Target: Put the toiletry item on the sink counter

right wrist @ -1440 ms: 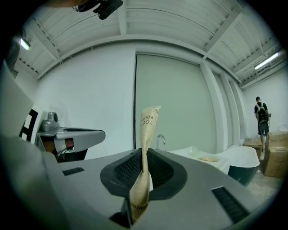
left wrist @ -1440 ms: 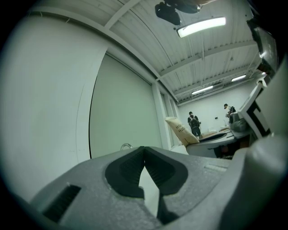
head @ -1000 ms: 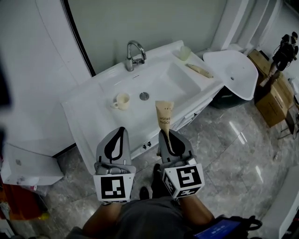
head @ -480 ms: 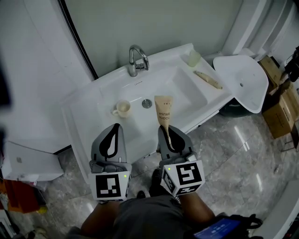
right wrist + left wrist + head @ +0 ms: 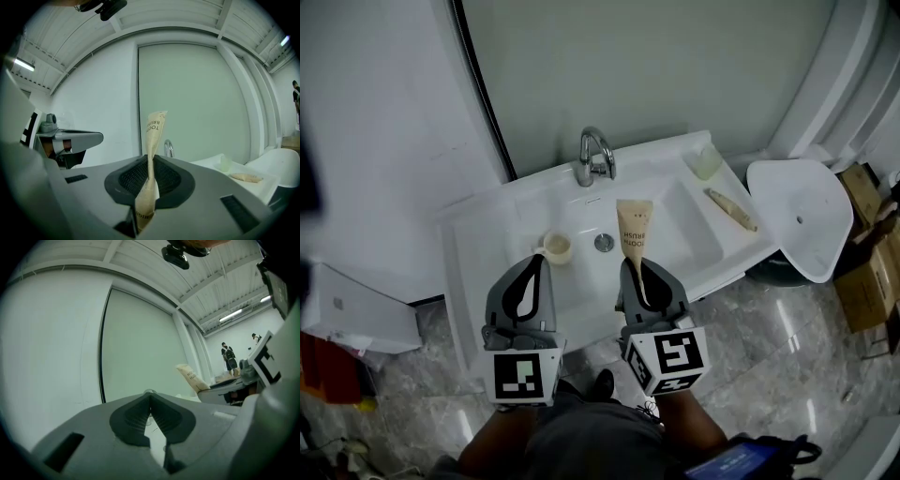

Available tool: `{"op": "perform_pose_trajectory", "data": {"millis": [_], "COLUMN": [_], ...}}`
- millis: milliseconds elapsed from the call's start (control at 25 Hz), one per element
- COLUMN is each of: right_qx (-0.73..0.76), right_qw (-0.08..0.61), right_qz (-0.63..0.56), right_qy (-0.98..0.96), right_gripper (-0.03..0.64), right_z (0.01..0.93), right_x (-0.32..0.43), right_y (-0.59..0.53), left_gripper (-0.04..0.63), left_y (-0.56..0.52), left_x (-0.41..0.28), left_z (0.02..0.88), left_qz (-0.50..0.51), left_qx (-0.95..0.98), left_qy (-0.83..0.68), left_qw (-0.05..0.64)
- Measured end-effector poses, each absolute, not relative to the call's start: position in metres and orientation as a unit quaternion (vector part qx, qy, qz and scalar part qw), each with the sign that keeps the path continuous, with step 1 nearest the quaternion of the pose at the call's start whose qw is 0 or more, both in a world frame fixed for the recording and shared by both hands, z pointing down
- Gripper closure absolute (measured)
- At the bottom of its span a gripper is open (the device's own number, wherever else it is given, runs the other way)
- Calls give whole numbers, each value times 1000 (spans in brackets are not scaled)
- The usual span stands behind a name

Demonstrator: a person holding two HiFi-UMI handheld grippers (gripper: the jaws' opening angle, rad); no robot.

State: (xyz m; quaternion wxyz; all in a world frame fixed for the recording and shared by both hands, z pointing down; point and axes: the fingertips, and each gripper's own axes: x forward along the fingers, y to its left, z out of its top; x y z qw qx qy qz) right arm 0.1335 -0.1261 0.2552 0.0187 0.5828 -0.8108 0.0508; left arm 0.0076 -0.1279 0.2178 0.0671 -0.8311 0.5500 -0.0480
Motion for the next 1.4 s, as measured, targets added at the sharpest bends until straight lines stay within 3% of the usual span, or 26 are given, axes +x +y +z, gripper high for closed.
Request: {"op": "perform_pose_trajectory", "data": {"millis": [240, 600, 1400], "right_qx": [569, 566, 578], "right_qw": [8, 35, 121], "right_qz": [40, 60, 184], "right_qy": [-822, -821, -785], "right_gripper": [578, 578, 578], "right_z": [242, 266, 396], "right_x": [125, 102, 79], "right_y": [-137, -184, -256], "left_gripper": [583, 582, 582], "left_y": [-132, -182, -281], "left_x": [-4, -25, -37], "left_z": [208, 232, 330], "left_qz": [-43, -52, -123], "left_qx": [-816, -818, -842], "left_qy": [572, 571, 525], "left_qw": [79, 43, -10]}}
